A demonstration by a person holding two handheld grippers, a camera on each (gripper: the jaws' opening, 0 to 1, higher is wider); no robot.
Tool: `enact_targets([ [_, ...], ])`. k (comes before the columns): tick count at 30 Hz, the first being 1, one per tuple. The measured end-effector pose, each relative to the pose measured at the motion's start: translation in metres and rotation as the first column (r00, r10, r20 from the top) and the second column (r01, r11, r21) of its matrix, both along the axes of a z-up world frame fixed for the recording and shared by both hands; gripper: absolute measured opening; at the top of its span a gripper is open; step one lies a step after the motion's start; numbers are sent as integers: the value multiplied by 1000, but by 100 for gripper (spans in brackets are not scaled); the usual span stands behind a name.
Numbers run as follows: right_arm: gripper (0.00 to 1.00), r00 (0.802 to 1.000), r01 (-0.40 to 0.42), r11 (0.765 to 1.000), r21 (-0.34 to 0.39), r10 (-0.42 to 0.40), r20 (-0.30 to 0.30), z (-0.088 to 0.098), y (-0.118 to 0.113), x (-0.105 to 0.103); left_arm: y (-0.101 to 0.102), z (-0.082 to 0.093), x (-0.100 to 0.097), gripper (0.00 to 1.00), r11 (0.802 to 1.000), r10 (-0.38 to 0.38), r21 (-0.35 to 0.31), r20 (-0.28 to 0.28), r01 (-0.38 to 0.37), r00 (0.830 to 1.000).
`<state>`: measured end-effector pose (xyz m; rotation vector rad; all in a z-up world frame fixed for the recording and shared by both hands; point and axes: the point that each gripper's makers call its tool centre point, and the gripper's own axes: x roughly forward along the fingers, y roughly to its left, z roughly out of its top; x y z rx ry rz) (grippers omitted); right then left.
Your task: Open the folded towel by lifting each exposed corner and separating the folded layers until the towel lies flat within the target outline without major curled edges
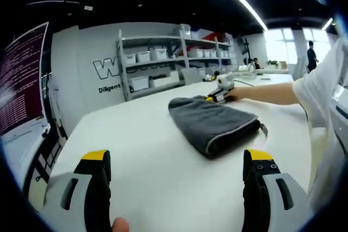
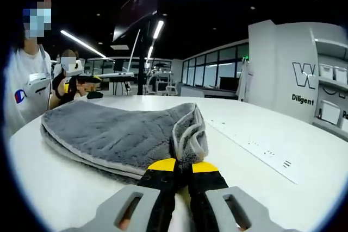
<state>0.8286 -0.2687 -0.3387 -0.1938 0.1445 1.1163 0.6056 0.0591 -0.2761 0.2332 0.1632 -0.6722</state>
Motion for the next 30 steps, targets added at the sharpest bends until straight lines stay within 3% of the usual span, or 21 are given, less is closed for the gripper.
enact_targets([
  [30,2,1000,2,1000,-19,-1,31,-1,32,34,-6,-8,5,100,1000,5,24,-17,-5,1000],
])
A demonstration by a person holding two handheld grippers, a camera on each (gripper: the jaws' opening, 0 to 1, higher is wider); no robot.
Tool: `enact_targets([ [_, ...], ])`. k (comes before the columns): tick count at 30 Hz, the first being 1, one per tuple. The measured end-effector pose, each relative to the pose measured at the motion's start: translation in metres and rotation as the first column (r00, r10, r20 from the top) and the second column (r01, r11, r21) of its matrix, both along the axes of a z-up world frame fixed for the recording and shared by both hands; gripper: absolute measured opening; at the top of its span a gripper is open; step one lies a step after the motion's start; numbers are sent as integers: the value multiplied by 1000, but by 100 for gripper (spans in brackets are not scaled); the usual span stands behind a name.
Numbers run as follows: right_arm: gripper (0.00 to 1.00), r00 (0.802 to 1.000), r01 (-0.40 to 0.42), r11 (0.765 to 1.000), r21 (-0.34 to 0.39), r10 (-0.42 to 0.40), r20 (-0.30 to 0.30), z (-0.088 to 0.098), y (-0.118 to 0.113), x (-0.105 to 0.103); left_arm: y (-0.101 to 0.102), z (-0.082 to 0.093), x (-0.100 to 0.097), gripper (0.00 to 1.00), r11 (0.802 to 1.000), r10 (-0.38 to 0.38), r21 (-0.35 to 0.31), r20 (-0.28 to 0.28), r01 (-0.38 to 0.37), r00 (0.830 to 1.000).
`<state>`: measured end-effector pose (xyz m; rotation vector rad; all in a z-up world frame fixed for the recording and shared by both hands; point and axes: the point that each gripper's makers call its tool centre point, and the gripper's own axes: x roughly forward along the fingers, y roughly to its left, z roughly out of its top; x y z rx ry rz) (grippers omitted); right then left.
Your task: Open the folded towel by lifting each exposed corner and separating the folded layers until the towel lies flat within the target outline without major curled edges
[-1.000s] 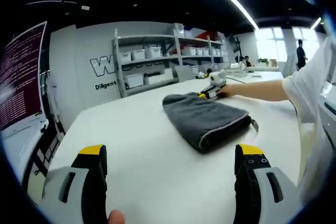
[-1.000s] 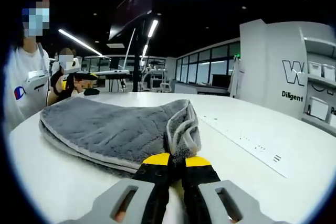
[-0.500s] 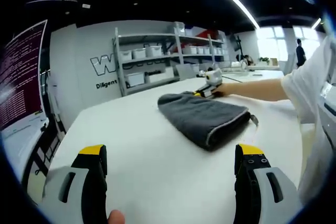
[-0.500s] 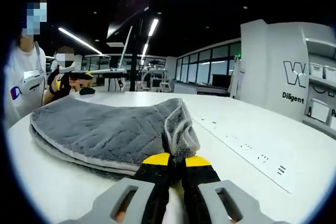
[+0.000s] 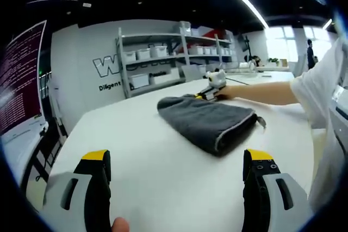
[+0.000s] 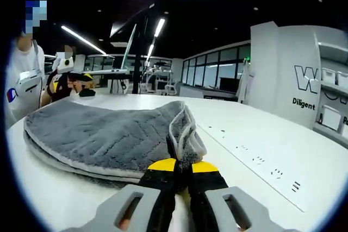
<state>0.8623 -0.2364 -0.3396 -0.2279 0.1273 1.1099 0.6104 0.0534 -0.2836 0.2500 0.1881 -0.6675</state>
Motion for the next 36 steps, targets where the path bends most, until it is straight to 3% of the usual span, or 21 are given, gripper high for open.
enact_targets([
  [10,3,1000,6,1000,-2,-6,7,1,0,0,-9,0,-2,100,1000,-8,4,1,8,1000],
  [15,9,999,35,999,15,-36,8,5,-4,0,-14,-1,-2,100,1000,-14,2,-1,14,1000],
  [23,39,994,111,986,124,-110,-15,22,-16,1,-30,-3,-3,100,999,-39,-15,-1,39,999],
  [25,43,995,102,980,169,-103,-3,29,-15,-5,-34,-4,-3,100,999,-45,-21,-2,44,999],
  [30,55,998,68,979,194,-68,-8,32,-13,-31,-46,-8,-5,100,997,-67,-23,-8,67,998],
  [36,81,996,84,978,192,-85,0,30,-21,-57,-62,-11,-6,100,994,-102,-35,-9,102,995],
])
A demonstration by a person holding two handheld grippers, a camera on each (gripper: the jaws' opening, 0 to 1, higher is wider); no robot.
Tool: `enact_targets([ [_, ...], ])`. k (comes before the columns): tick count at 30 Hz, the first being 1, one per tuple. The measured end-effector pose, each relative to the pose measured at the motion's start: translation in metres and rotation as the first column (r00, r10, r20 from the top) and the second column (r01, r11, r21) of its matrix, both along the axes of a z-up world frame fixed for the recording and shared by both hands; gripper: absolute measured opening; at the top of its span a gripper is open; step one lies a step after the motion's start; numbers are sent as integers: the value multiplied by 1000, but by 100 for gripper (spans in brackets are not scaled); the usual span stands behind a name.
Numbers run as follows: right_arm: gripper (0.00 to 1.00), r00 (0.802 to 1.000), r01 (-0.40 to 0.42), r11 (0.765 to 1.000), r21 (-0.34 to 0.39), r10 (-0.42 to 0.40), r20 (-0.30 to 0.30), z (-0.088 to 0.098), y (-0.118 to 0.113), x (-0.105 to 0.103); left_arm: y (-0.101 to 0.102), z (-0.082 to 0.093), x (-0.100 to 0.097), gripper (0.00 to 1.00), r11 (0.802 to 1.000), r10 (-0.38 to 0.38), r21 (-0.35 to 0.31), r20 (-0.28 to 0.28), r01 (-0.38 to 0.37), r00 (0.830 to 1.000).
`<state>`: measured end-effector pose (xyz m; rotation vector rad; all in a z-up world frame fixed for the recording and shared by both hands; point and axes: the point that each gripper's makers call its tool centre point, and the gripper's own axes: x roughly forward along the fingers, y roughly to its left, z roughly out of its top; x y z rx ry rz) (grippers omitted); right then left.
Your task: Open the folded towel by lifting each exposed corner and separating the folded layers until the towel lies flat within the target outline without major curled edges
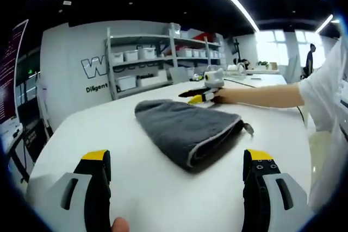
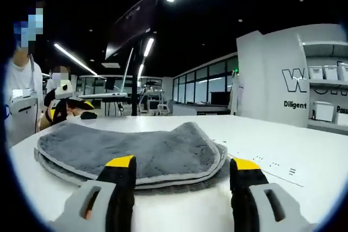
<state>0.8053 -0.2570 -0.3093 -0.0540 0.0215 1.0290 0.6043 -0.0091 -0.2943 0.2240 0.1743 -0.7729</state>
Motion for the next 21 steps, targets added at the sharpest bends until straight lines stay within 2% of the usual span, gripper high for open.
enact_targets([
  [2,90,1000,12,999,41,-12,-3,6,-4,-5,-5,0,-1,100,1000,-10,-3,0,10,1000],
  [4,99,1000,15,997,82,-16,18,14,-7,-10,-9,0,-1,100,1000,-19,-5,0,19,1000],
  [9,99,998,14,996,87,-19,56,18,-12,-21,-17,1,1,100,1000,-27,2,7,27,1000],
  [14,99,997,-14,998,64,8,82,18,-13,-37,-23,-2,13,100,1000,-7,27,4,6,1000],
  [18,99,999,-11,999,47,9,42,11,-19,-54,-31,-3,23,100,999,-2,34,5,2,1000],
  [21,99,1000,14,1000,2,-14,18,2,-23,-67,-38,-5,30,100,999,-20,34,4,20,1000],
])
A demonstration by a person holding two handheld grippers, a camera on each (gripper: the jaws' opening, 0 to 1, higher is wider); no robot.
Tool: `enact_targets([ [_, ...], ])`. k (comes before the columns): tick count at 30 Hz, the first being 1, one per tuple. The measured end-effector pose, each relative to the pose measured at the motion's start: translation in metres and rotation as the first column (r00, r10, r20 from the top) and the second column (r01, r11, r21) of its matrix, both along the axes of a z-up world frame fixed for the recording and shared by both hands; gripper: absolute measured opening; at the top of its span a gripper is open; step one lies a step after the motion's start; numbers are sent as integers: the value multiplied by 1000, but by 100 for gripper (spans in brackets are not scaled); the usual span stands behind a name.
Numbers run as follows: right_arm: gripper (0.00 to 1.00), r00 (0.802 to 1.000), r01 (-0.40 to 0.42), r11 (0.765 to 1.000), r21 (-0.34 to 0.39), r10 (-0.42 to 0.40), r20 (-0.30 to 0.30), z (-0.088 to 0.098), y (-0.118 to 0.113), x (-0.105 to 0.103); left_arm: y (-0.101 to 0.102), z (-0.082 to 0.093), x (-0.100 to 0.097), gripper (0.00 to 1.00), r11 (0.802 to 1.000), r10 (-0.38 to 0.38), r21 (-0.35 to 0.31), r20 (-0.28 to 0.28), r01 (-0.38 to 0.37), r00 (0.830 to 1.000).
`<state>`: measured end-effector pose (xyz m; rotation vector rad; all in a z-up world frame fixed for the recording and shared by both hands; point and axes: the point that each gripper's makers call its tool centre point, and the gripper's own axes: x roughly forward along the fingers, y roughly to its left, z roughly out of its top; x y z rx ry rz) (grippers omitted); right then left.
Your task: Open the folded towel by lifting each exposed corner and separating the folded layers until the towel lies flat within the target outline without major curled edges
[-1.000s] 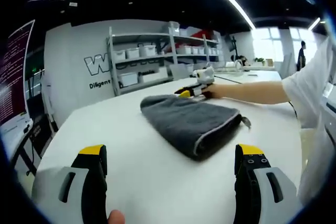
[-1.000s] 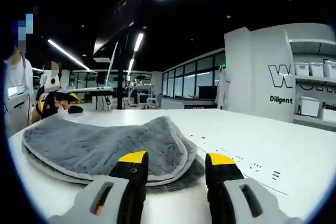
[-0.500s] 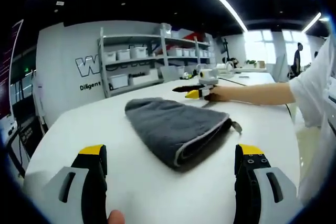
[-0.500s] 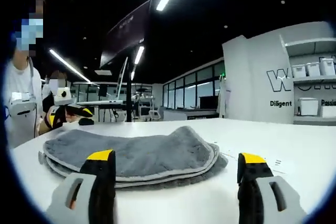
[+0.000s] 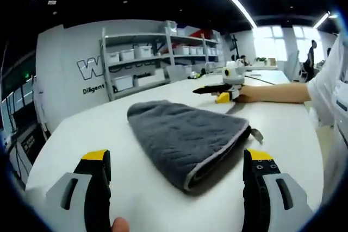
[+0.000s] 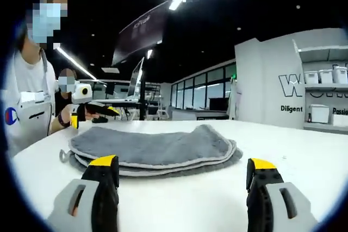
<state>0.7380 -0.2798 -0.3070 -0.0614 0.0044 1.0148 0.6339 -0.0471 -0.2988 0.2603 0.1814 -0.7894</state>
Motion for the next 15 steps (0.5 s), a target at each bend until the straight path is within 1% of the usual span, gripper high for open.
enact_targets([
  [4,99,1000,11,1000,-24,-11,-11,-4,0,-19,-5,-6,4,100,999,-31,8,-5,31,1000],
  [7,99,1000,17,1000,-21,-17,-11,-4,0,-29,-6,-8,1,100,999,-44,14,-13,44,999],
  [10,99,1000,20,1000,-16,-20,-12,-4,1,-36,-6,-7,-2,100,998,-53,16,-10,53,999],
  [15,99,999,30,1000,-9,-30,-11,-2,1,-48,-8,-1,-7,100,997,-70,21,17,70,997],
])
